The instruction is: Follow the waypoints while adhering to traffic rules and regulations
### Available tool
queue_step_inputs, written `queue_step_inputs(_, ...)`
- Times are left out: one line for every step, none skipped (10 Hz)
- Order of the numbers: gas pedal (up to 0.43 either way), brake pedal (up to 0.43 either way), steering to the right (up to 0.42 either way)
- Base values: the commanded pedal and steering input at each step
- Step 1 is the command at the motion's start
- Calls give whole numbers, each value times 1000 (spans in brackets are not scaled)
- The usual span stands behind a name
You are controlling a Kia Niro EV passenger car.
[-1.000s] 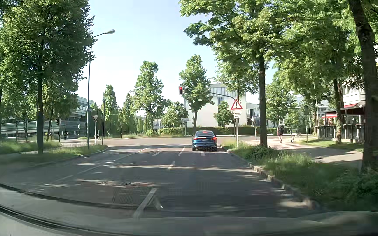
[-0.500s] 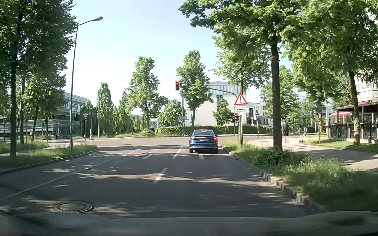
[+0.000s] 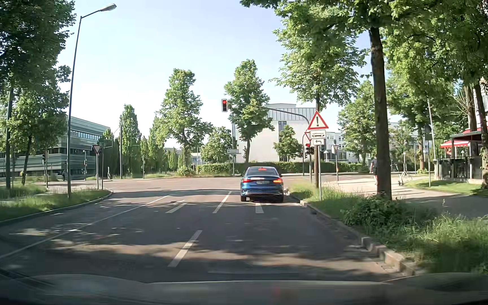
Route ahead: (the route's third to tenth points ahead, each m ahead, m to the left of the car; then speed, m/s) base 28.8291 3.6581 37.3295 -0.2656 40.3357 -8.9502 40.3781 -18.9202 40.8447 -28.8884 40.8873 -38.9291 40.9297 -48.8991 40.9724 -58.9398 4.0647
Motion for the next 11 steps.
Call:
queue_step_inputs(0,98,8)
queue_step_inputs(0,85,9)
queue_step_inputs(0,73,13)
queue_step_inputs(0,61,18)
queue_step_inputs(0,73,19)
queue_step_inputs(0,91,17)
queue_step_inputs(0,110,14)
queue_step_inputs(0,122,11)
queue_step_inputs(0,134,8)
queue_step_inputs(0,165,5)
queue_step_inputs(0,183,5)
